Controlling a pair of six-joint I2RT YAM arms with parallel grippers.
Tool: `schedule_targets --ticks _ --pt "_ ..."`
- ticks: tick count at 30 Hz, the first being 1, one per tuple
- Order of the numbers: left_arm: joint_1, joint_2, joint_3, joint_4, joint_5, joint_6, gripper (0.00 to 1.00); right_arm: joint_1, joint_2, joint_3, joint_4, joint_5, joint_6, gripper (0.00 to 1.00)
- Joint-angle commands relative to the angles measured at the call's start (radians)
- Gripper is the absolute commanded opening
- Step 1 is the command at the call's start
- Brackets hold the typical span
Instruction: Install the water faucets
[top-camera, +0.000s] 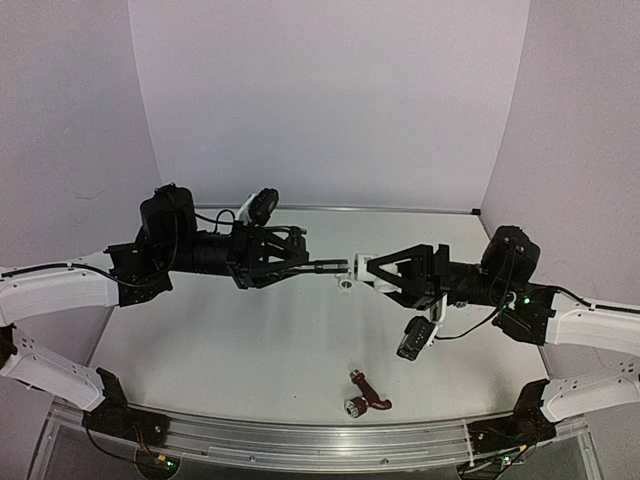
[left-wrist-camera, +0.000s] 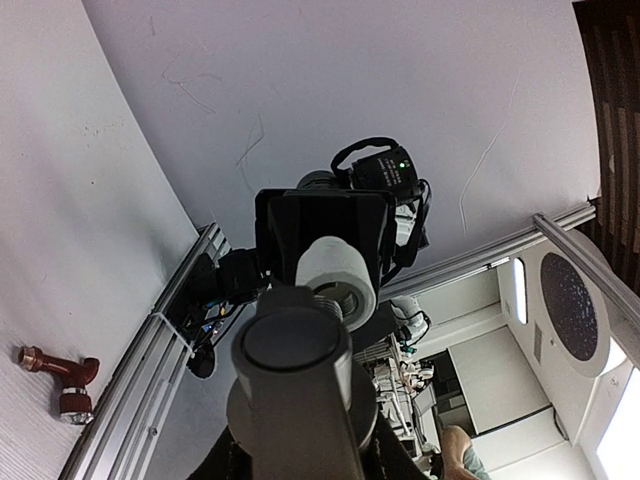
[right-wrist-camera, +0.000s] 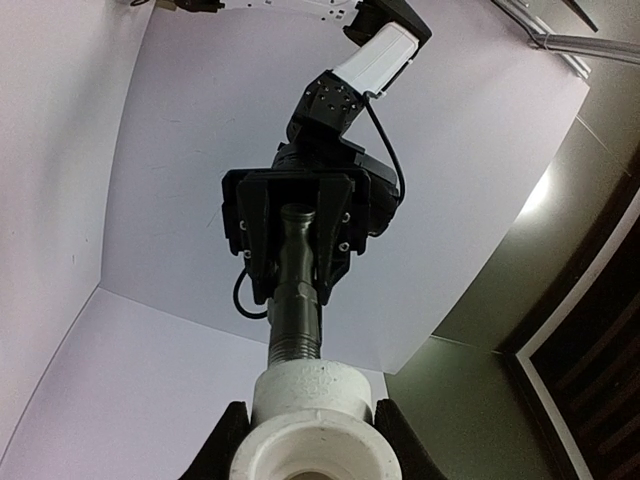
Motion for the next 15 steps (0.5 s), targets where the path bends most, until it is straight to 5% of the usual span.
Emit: schedule_targets --ticks 1,15 --pt "-0.01 -0.028 0.017 0.02 0.0 0.006 0.0 0.007 -0.002 0.012 0.059 0.025 -0.203 0.0" --pt "-0.029 0.0 0.052 0.01 -0.028 0.027 0.0 0.007 0.011 0.034 0.002 0.037 -0.24 0.0"
